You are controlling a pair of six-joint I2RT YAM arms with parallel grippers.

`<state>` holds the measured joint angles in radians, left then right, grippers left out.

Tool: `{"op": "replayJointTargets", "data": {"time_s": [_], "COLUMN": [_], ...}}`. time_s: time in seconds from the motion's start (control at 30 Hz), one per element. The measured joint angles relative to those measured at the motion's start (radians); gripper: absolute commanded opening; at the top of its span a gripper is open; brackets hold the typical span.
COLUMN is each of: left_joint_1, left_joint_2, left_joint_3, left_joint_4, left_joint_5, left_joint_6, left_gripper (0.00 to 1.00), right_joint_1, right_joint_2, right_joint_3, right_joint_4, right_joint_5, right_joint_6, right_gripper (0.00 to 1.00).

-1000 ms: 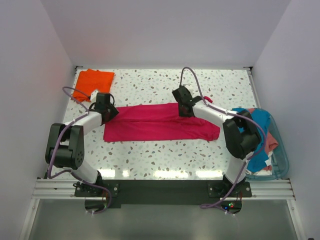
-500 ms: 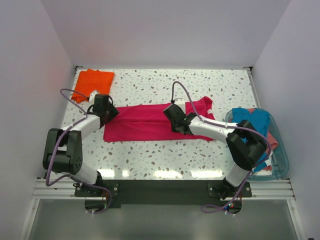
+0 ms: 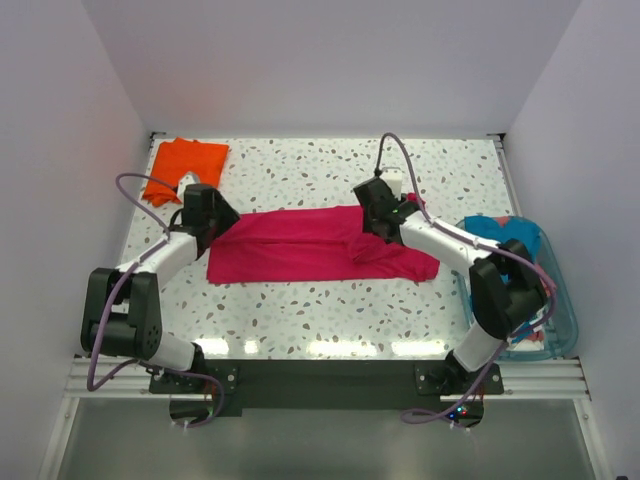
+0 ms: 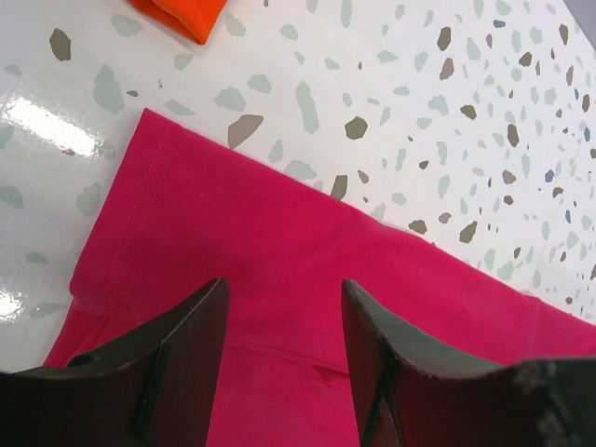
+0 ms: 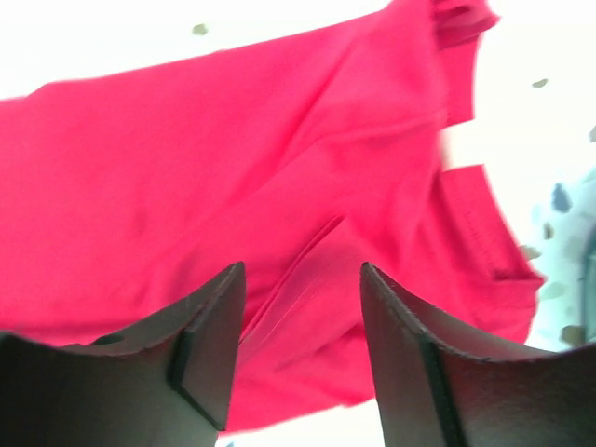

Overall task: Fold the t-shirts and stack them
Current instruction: Fold the tshirt

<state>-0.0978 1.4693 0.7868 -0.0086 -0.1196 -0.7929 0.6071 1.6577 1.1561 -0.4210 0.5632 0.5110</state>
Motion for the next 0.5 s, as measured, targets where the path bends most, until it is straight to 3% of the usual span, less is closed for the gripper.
{"op": "replayJointTargets", "data": {"time_s": [0.23, 0.37, 0.47, 0.5], "left_joint_1": [0.0, 0.0, 0.0, 0.0], "left_joint_2": [-0.001, -0.001, -0.001, -0.001], "left_joint_3": [-0.015, -0.017, -0.017, -0.017], "left_joint_4": [-0.001, -0.005, -0.006, -0.006], "left_joint_5": [0.0, 0.0, 0.0, 0.0], "left_joint_6": [0.0, 0.0, 0.0, 0.0], "left_gripper": [0.55, 0.55, 0.55, 0.55], "right_joint_1": [-0.105, -0.115, -0.114, -0.114], "right_joint_2": [0.142, 0.195, 0.203, 0.202], "right_joint_3": [0.071, 0.074, 0.074, 0.074], "right_joint_4": [-0.03, -0.039, -0.04, -0.037], "right_joint_5": [-0.009, -0.026, -0.035, -0.035], "right_joint_6": [-0.039, -0.045, -0.048, -0.048], "right_gripper": [0.6, 0.56, 0.4, 0.29]}}
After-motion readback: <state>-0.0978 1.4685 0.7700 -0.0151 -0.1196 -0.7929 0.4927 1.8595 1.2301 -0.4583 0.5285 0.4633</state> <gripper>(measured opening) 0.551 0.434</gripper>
